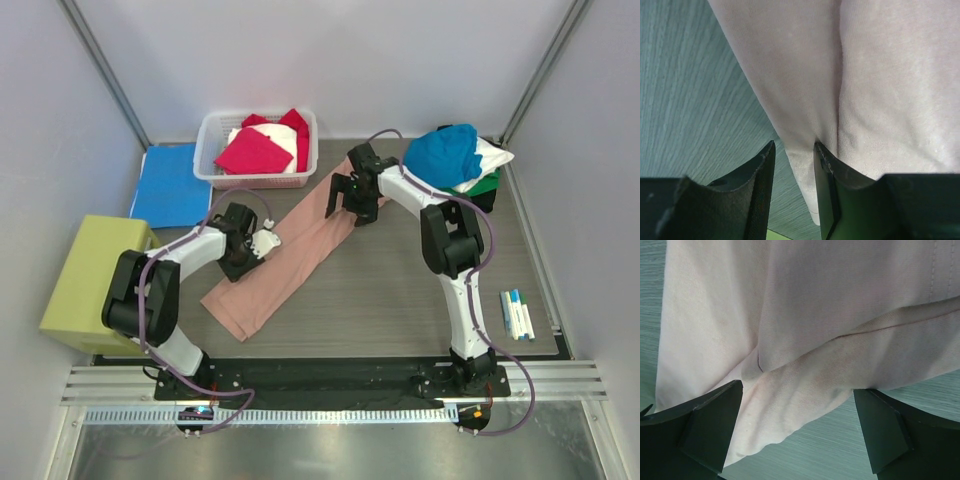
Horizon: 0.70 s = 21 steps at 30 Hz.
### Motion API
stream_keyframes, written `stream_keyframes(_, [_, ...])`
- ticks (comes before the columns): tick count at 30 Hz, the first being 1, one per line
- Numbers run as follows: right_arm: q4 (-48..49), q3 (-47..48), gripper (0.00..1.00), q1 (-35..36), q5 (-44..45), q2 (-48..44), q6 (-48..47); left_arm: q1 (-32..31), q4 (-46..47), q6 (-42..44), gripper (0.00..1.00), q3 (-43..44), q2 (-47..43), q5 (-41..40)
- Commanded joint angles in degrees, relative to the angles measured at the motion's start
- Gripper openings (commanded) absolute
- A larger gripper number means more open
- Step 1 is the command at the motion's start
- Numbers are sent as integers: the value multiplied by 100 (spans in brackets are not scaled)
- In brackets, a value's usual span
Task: Fold and stack the t-shirts
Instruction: Fold the tshirt
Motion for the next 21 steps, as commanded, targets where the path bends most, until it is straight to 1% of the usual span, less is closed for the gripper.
stream_keyframes(1, [140,-277,100,-129,-22,150,5,-12,-338,-147,38,-85,-279,485])
stream_keyframes(3, [140,-410,100,-138,-144,-25,-22,-4,-435,-182,38,-50,-367,617])
stream_keyframes(4, [140,-515,100,-146,-389,-105,-117,-4,-479,-208,39,-7,-393,722])
stream_keyframes(7, [157,-525,100,-120,-488,-544,-171,-21,-585,-243,39,55,-490,837])
stream_keyframes(10, [61,-244,100,-190,-531,-870,-197,-30,-637,-261,39,108,-508,881])
stream_keyframes(13, [78,46,100,-339,-988,-1002,-127,-48,-743,-287,39,152,-508,960])
stream_keyframes(14, [244,81,100,-383,-1302,-993,-66,-56,-743,-296,39,143,-525,969])
stream_keyframes(16, [307,327,100,-506,-1489,-767,39,-74,-743,-296,39,135,-561,986])
stream_keyframes(17, [324,441,100,-550,-1760,-626,83,-74,-734,-296,39,126,-561,986])
stream_keyframes(21, [421,1047,100,-656,-1763,7,417,-74,-655,-296,40,99,-491,855])
